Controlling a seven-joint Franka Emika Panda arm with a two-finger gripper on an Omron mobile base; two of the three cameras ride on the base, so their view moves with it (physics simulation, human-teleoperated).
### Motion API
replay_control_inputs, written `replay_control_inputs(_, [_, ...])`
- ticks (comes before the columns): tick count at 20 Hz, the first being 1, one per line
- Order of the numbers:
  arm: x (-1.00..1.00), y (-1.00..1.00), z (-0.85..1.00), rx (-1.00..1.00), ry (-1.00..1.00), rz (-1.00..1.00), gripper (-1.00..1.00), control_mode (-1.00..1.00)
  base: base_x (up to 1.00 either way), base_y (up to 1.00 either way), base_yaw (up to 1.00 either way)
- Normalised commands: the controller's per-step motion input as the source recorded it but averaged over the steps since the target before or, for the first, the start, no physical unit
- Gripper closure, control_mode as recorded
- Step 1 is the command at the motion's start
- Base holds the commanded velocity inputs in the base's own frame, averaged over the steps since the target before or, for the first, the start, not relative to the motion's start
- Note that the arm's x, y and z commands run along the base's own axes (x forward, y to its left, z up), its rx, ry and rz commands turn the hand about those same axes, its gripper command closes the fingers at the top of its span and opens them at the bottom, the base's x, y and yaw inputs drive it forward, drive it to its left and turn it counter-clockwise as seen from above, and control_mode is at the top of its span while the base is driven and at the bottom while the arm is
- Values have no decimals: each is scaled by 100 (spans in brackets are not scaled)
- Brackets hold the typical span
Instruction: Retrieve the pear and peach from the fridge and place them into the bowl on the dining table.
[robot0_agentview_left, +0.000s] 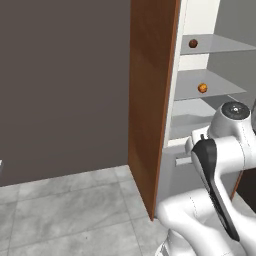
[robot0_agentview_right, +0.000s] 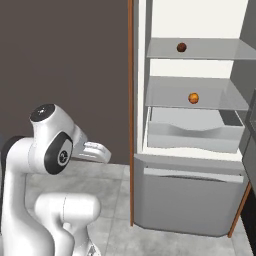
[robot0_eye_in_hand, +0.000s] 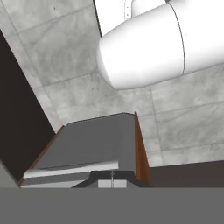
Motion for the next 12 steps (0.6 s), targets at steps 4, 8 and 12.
replay_control_inputs(4, [0,-5,0,1,-1,0,100,100,0,-15,0])
replay_control_inputs(8, [0,0,0,0,0,0,100,100,0,-62,0])
replay_control_inputs(12, [0,0,0,0,0,0,100,100,0,-73,0])
